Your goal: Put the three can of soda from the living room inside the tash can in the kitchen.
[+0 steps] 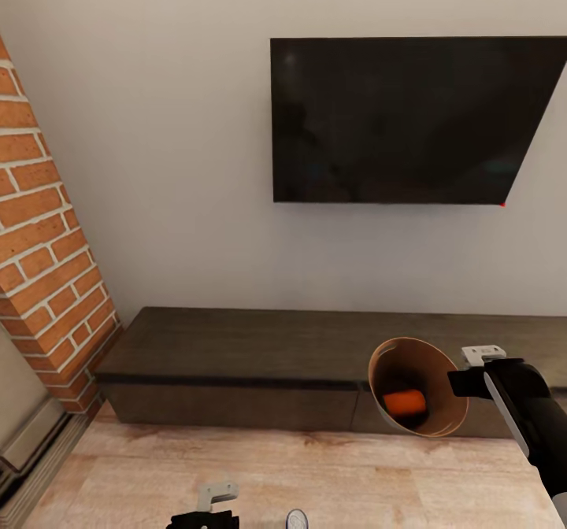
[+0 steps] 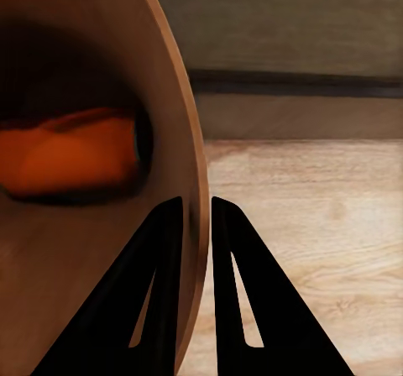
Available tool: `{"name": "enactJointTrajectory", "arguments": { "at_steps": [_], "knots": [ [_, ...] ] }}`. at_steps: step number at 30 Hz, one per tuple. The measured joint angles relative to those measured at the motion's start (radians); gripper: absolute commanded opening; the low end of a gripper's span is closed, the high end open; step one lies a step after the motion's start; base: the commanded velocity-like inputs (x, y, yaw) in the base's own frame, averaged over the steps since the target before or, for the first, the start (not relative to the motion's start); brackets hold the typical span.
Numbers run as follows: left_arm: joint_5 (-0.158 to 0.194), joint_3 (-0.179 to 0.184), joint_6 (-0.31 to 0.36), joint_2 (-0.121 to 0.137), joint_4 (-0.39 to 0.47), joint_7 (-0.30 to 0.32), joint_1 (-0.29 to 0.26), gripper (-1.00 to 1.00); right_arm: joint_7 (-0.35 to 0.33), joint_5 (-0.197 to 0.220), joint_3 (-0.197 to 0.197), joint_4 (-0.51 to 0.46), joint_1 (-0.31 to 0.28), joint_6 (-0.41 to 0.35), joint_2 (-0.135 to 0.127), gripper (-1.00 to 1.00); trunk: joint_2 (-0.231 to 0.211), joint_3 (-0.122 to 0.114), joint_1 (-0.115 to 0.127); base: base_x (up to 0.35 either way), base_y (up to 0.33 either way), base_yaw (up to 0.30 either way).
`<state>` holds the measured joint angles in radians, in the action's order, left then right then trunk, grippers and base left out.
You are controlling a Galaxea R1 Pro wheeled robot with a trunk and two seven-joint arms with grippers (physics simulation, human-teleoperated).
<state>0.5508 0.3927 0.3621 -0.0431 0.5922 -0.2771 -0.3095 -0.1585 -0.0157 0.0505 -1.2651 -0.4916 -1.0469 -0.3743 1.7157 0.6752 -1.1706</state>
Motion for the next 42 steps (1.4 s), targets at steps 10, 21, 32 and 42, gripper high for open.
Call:
{"name": "enactJointTrajectory", "arguments": {
  "at_steps": [10,21,32,42],
  "knots": [
    [0.0,0.0,0.0,0.0,0.0,0.001,0.001,1.0,0.0,-0.001,0.0,0.0,0.0,0.0,0.0,-1.0,0.07,0.031,-0.038,0.0,0.0,0.0],
    [0.0,0.0,0.0,0.0,0.0,0.001,0.001,1.0,0.0,0.0,0.0,0.0,0.0,0.0,0.0,-1.0,0.147,0.066,-0.081,0.0,0.0,0.0],
    [-0.001,0.0,0.0,0.0,0.0,0.001,0.001,1.0,0.0,0.0,0.001,0.0,0.0,0.0,-0.001,-1.0,0.224,0.1,-0.123,0.0,0.0,0.0],
    [-0.001,0.0,0.0,0.0,-0.001,0.001,0.001,1.0,0.0,0.001,0.001,0.0,0.0,0.0,-0.001,-1.0,0.294,0.132,-0.161,0.0,0.0,0.0]
  ]
}}
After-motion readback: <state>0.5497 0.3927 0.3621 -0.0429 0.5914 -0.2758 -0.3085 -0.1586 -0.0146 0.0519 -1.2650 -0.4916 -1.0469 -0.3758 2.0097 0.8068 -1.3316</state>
